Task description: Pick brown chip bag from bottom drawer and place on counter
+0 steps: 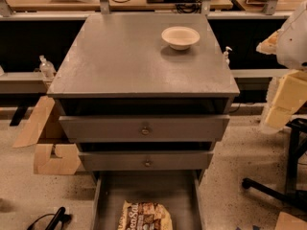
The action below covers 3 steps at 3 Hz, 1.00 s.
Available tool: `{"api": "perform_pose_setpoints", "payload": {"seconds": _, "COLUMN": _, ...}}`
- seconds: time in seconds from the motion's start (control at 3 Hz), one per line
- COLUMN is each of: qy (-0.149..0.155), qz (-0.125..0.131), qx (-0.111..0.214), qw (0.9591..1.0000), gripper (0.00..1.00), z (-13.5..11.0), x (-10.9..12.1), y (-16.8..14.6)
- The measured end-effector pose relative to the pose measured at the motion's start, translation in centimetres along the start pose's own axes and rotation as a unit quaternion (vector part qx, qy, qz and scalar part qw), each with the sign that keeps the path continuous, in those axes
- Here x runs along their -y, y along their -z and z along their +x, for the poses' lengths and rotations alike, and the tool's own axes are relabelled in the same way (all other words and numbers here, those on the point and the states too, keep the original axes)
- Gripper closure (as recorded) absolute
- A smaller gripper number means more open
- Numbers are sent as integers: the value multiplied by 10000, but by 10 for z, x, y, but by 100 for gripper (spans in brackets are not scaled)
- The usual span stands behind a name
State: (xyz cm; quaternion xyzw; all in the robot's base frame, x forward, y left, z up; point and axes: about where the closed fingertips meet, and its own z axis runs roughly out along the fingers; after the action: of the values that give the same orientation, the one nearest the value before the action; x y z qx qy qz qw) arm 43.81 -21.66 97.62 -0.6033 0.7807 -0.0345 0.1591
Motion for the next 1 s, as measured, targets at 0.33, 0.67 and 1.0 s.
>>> {"api": "perform_pose_setpoints", "payload": {"seconds": 0.33, "qy": -9, "qz": -3, "qx": 18, "qw": 10000, "gripper": 0, "z": 0, "x": 0, "y": -3}}
{"api": "perform_pose_setpoints", "payload": {"seconds": 0.67, "qy": -115, "qz": -46, "qx": 214, "qw": 9997, "gripper": 0, "z": 1, "x": 0, "y": -36}}
{"api": "perform_pose_setpoints", "payload": {"seconds": 1.0, "qy": -102, "qz": -138, "qx": 465, "qw": 9988, "gripper": 0, "z": -2, "x": -9, "y": -67}}
